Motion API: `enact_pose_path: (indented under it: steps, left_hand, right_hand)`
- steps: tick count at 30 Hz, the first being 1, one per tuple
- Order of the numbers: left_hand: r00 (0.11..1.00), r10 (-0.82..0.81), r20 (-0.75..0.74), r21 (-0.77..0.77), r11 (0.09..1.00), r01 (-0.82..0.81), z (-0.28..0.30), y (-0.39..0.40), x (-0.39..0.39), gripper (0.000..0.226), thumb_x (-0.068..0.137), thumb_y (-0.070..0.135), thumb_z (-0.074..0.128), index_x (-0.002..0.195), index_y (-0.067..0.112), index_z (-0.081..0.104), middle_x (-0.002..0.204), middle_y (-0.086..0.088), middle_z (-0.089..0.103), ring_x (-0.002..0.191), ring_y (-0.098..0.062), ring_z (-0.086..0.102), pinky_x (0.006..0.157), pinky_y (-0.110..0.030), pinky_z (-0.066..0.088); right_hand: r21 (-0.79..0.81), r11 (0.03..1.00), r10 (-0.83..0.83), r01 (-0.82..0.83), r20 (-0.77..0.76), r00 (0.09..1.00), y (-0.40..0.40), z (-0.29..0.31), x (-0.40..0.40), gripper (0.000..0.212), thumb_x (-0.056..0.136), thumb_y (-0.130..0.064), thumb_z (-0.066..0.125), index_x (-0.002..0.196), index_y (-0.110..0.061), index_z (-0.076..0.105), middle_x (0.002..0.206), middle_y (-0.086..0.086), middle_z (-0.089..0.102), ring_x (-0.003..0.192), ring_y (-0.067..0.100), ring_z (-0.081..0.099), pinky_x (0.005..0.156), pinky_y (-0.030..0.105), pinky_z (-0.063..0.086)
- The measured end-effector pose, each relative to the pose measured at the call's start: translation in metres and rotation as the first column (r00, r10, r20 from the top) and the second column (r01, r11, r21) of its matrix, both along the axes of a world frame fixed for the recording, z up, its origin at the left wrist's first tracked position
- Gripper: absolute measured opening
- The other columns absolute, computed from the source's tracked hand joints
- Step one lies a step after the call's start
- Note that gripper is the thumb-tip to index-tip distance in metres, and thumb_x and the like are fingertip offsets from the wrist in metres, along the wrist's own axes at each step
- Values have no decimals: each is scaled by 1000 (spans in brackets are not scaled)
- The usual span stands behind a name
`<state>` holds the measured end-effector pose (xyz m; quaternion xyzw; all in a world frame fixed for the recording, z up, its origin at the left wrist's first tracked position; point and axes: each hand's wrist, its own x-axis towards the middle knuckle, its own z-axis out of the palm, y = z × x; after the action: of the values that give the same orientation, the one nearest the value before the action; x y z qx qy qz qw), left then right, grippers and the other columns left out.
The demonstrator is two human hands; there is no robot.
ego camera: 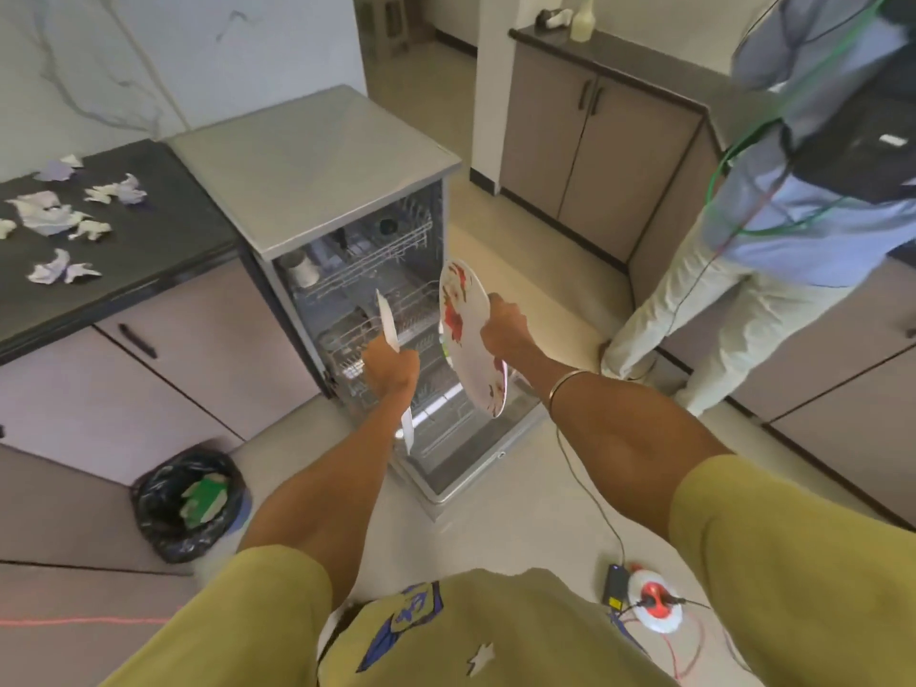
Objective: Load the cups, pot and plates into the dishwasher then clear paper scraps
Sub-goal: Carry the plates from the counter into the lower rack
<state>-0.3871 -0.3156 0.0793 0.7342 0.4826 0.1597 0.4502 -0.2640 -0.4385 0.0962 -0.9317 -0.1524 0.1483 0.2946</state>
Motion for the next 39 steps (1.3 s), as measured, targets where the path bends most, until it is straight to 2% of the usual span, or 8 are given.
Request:
enact_pose_path:
  steps: [7, 14, 19, 22, 26, 31, 36, 39]
  left_hand:
    - [999, 44, 3, -53, 998, -44, -15, -51, 37, 22, 79, 0, 64, 101, -2, 65, 86, -9, 63, 81, -30, 67, 64, -36, 57]
    - [994, 85, -73, -67, 994, -90, -42, -37, 74, 30, 77, 0, 64, 106, -2, 65, 100, -16, 68, 91, -32, 67, 72, -41, 57]
    - [983, 137, -125, -49, 988, -144, -52, -15, 100, 36, 82, 4, 66, 118, 0, 63, 114, -17, 67, 106, -33, 65, 85, -41, 55]
    - [971, 192, -143, -62, 977, -203, -51, -5, 112, 42, 86, 6, 69, 126, 0, 58, 122, -17, 63, 113, -34, 62, 93, -43, 53]
    - [963, 236, -133, -94, 964, -249, -55, 10, 125, 46, 84, 5, 70, 128, 0, 57, 124, -18, 63, 114, -35, 61, 96, -47, 50]
    - [949, 274, -155, -137, 945, -296, -52, 18, 136, 49, 86, 2, 66, 132, -1, 52, 127, -19, 58, 117, -35, 57, 99, -49, 48]
    - [907, 363, -212, -171, 900, -400, -74, 20, 151, 49, 87, 7, 66, 133, 4, 51, 125, -17, 57, 119, -35, 54, 98, -55, 47]
    - [866, 428, -259, -199, 853, -482, -97, 21, 160, 51, 85, 12, 67, 134, 8, 51, 123, -14, 57, 118, -32, 52, 98, -57, 48]
  right_hand:
    - [-30, 1000, 5, -6, -21, 1000, -46, -17, 45, 44, 91, -9, 57, 134, -12, 47, 114, 14, 64, 90, 35, 68, 67, 53, 61]
    - [-10, 999, 39, -40, -80, 996, -37, -34, 86, 51, 92, -2, 54, 141, -9, 44, 118, 14, 62, 94, 39, 68, 72, 59, 58]
    - [6, 994, 110, -110, -91, 990, -14, -50, 116, 49, 94, -9, 55, 142, -12, 45, 118, 12, 63, 98, 34, 66, 81, 55, 58]
    - [-6, 988, 154, -155, -78, 985, 1, -55, 133, 47, 95, -13, 55, 141, -15, 45, 113, 11, 64, 90, 29, 65, 75, 51, 59]
    - [-72, 971, 217, -226, -118, 969, 20, -62, 149, 37, 96, -10, 51, 133, -8, 49, 112, 13, 63, 92, 28, 62, 75, 43, 58]
    - [-84, 948, 289, -307, -171, 942, 45, -68, 167, 38, 95, -6, 51, 132, -6, 48, 113, 16, 63, 101, 34, 62, 86, 50, 56]
    - [-53, 928, 353, -370, -201, 914, 66, -86, 190, 41, 90, -2, 53, 130, -9, 48, 110, 14, 63, 97, 30, 61, 73, 35, 50]
    - [-33, 901, 410, -433, -263, 873, 75, -94, 206, 45, 92, -2, 54, 135, -9, 45, 117, 16, 61, 104, 35, 61, 83, 45, 56]
